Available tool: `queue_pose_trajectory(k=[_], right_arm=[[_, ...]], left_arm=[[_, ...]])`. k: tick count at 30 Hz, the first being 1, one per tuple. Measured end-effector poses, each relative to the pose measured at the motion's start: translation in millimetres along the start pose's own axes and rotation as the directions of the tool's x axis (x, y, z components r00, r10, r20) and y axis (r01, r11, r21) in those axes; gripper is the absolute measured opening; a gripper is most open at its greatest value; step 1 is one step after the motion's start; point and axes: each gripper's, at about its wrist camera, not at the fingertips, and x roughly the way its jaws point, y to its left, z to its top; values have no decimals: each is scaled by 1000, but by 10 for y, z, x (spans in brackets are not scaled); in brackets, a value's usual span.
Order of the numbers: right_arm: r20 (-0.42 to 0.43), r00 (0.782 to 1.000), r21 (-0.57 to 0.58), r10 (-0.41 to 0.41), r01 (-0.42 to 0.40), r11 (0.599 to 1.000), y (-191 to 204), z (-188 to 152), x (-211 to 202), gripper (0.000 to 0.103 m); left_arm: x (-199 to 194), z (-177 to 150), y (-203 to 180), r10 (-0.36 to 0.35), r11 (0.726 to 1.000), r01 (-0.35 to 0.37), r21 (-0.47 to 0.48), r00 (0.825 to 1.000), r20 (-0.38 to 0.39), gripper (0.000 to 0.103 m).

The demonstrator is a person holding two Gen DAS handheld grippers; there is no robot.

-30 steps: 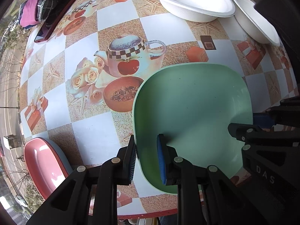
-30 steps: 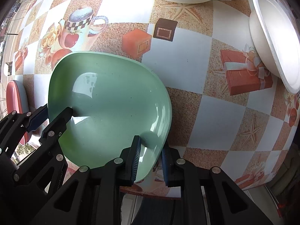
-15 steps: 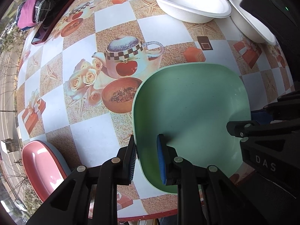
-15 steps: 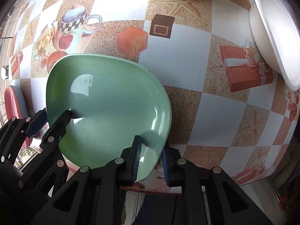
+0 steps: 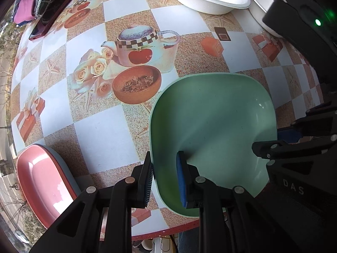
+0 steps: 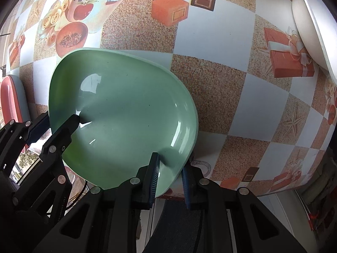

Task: Organize plates and bowls
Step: 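Lift the green plate with both grippers and lower it onto the pink plate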

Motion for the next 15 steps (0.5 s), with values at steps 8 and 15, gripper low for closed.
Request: queue_pose_trajectory(k=[8, 15], right_arm=[[26, 1000, -16, 10, -9, 1000, 214, 69, -180, 22], [63, 998, -48, 6, -3, 999, 459, 162, -447, 22]], left_arm=[[-206, -67, 249, 6, 999, -4, -32, 998, 60, 22], [-331, -102, 520, 20, 997, -12, -79, 995, 99, 22]])
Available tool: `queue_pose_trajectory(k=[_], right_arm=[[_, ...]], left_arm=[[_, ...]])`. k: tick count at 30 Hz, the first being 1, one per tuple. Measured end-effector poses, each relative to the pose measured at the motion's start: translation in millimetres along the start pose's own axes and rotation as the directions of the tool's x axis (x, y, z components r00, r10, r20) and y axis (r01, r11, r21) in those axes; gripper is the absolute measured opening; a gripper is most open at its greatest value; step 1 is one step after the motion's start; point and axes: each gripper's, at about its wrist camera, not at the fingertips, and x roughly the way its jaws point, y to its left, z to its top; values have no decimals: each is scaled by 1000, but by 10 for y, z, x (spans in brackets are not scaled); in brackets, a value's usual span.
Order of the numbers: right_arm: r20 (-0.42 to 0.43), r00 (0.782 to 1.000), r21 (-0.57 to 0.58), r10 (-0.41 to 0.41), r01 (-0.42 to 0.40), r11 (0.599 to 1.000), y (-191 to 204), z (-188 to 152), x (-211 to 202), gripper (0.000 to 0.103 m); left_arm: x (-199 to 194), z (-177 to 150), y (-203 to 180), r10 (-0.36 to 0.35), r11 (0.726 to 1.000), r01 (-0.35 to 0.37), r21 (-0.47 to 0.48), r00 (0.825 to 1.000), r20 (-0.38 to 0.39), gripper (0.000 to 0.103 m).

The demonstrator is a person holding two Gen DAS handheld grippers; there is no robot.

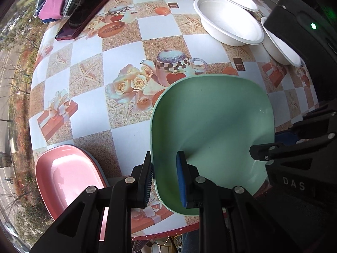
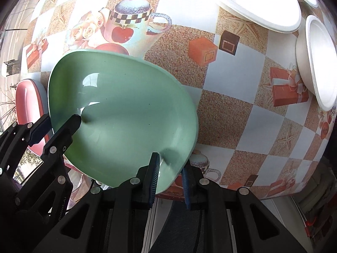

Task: Organize plates and bowls
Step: 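Lift the green plate with both grippers and lower it onto the pink plate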

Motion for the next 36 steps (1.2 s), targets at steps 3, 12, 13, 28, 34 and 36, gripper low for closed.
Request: queue_pose_trajectory(k=[3, 12, 13, 28, 34, 36], right_arm=[[23, 1000, -14, 13, -13, 1000, 111, 51, -115, 22], [118, 990, -98, 74, -62, 993, 528, 94, -561, 22], [126, 989, -109, 82, -68, 992, 559, 106, -628, 22], [143, 978, -287, 149, -103, 953, 1168, 202, -900, 22], [120, 980, -343, 159, -110, 933, 1291, 91, -764, 22], [110, 980, -356, 165, -117, 927, 1376, 36, -736, 22]], left_arm=[[-65, -24, 145, 10, 999, -9, -32, 1000, 18, 22], [-369, -49, 476, 80, 988, -68, -140, 994, 80, 22], [-414, -44, 509, 85, 985, -71, -155, 993, 86, 22], [-849, -399, 1012, 203, 932, -151, -330, 971, 129, 22], [-913, -564, 1204, 228, 914, -174, -367, 968, 107, 22], [-915, -605, 1250, 240, 909, -188, -372, 966, 99, 22]])
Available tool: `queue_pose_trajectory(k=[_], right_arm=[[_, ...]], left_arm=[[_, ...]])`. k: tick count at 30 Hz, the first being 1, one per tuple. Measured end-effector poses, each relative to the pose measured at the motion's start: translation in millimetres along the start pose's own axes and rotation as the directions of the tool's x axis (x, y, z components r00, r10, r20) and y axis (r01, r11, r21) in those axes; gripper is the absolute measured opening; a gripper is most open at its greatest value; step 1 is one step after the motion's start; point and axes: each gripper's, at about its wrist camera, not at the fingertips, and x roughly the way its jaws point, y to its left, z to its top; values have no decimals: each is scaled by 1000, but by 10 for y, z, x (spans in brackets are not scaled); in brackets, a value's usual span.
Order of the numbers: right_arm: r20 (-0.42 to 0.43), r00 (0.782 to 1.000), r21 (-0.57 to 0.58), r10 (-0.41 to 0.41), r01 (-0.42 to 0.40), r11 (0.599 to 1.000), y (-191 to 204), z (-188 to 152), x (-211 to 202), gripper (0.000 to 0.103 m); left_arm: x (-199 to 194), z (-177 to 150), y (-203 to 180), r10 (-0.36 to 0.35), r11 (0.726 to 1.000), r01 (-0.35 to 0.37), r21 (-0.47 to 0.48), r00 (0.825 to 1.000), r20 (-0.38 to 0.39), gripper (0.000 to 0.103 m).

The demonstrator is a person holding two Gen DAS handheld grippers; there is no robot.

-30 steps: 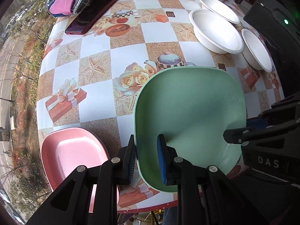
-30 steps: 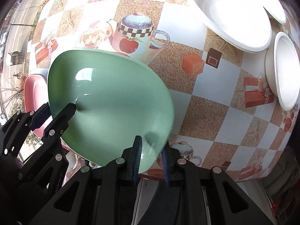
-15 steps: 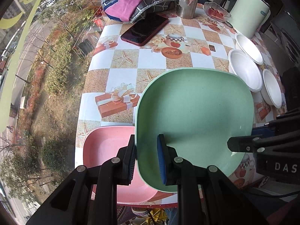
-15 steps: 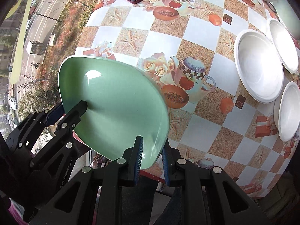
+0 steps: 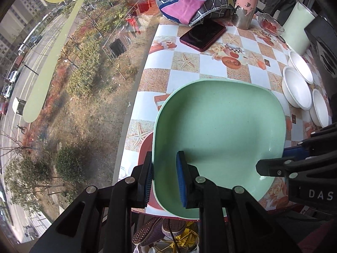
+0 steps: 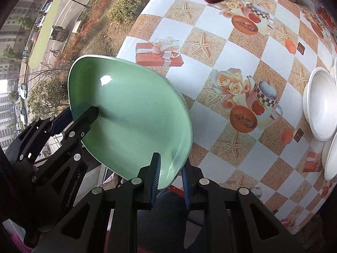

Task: Organize plates and bowls
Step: 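Lift the green plate with both grippers and lower it onto the pink plate, then open both grippers to release the green plate on the stack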

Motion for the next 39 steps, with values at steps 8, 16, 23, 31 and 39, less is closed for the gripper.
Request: queue_pose_trajectory(k=[8, 16, 23, 31, 39], right_arm=[[-23, 1000, -50, 7, -8, 999, 217, 45, 125, 22], [-63, 998, -49, 31, -34, 998, 290, 9, 317, 22], [-105, 993, -5, 54, -55, 998, 187, 74, 510, 22], [-113, 990, 27, 83, -80, 996, 103, 151, 633, 22], [-71, 994, 73, 88, -83, 994, -276, 153, 500, 81]], left_arm=[[43, -83, 221, 8, 999, -10, -50, 1000, -25, 22], [159, -223, 309, 12, 998, -17, -65, 997, -77, 22], [269, -234, 315, 25, 998, -31, -50, 994, -106, 22], [381, -178, 328, 40, 999, -42, -13, 994, -106, 27], [290, -174, 398, 48, 997, -50, -56, 998, -52, 80]])
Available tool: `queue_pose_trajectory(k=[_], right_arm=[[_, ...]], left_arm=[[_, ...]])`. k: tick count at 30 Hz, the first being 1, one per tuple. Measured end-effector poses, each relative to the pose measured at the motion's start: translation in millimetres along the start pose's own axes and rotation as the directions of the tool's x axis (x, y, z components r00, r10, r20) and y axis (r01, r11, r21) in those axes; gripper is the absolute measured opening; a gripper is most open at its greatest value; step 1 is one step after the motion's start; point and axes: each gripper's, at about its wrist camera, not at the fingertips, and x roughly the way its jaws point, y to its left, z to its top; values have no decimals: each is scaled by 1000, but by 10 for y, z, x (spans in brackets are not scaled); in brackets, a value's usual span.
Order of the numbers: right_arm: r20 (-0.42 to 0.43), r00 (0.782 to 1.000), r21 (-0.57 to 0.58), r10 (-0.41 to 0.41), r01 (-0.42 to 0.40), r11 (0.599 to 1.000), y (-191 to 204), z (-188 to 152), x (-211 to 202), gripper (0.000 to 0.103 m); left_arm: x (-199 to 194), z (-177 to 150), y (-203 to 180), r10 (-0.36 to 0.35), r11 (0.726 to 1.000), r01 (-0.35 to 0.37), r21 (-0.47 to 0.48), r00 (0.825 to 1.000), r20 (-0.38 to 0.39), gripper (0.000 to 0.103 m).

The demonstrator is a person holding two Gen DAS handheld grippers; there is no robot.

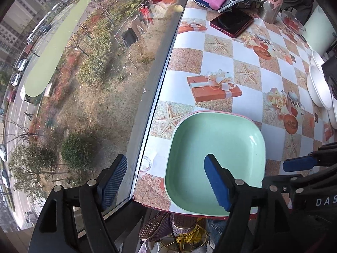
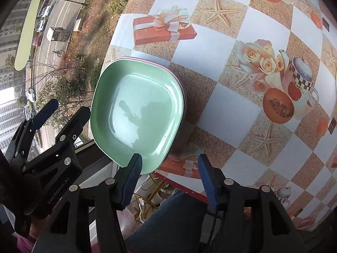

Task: Organize plates and bowls
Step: 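Open both grippers to release the green plate on the stack, then withdraw both grippers from the plate stack toward the white bowls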

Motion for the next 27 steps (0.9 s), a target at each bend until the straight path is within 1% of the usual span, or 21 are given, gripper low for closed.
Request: queue_pose_trajectory(k=[1, 2, 4, 5, 6, 7, 8, 10, 11, 14, 16, 18, 21, 24, 26, 27], right_arm=[[14, 1000, -1, -12, 12, 1000, -58, -9, -38, 84], [28, 999, -6, -28, 29, 1000, -121, -18, -81, 84], [57, 996, -18, -72, 73, 997, -256, -62, -149, 86], [71, 993, -25, -94, 96, 995, -319, -80, -183, 100], [85, 990, -35, -111, 114, 993, -370, -103, -221, 103], [95, 987, -43, -133, 137, 990, -429, -134, -254, 103], [100, 982, -53, -158, 163, 985, -495, -172, -280, 103], [105, 974, -61, -199, 206, 977, -603, -254, -327, 103], [102, 971, -57, -215, 222, 973, -666, -301, -339, 103], [72, 973, -2, -218, 219, 976, -865, -415, -349, 103], [53, 978, 56, -201, 198, 979, -938, -465, -340, 103], [43, 980, 89, -196, 192, 977, -991, -485, -340, 103], [41, 978, 96, -206, 201, 975, -1040, -491, -372, 103], [40, 975, 86, -218, 214, 973, -1043, -491, -409, 103], [35, 974, 76, -226, 223, 972, -901, -468, -404, 103], [32, 973, 71, -228, 225, 972, -891, -466, -402, 103]], left_arm=[[-17, -8, -1, -9, 1000, 9, -4, 1000, 6, 81], [-30, -13, -8, -21, 1000, 21, -8, 1000, 6, 81], [-57, -21, -36, -53, 998, 53, -19, 999, 7, 86], [-69, -21, -62, -67, 997, 67, -25, 998, 5, 89], [-83, -20, -95, -80, 996, 80, -27, 997, 5, 95], [-100, -19, -137, -96, 995, 96, -30, 995, 5, 102], [-115, -16, -178, -115, 993, 115, -32, 993, 5, 103], [-140, -12, -297, -161, 987, 161, -22, 987, -1, 103], [-140, -16, -355, -170, 985, 169, -10, 985, -8, 103], [-97, -67, -532, -186, 982, 187, 39, 982, -37, 103], [-63, -110, -595, -179, 981, 182, 61, 983, -50, 103], [-30, -135, -619, -154, 985, 157, 75, 987, -49, 103], [16, -141, -599, -96, 991, 99, 90, 995, -34, 103], [77, -146, -554, -60, 994, 62, 95, 998, -30, 103], [124, -171, -529, -39, 994, 42, 99, 999, -32, 103], [153, -187, -521, -30, 994, 34, 101, 999, -35, 103]])
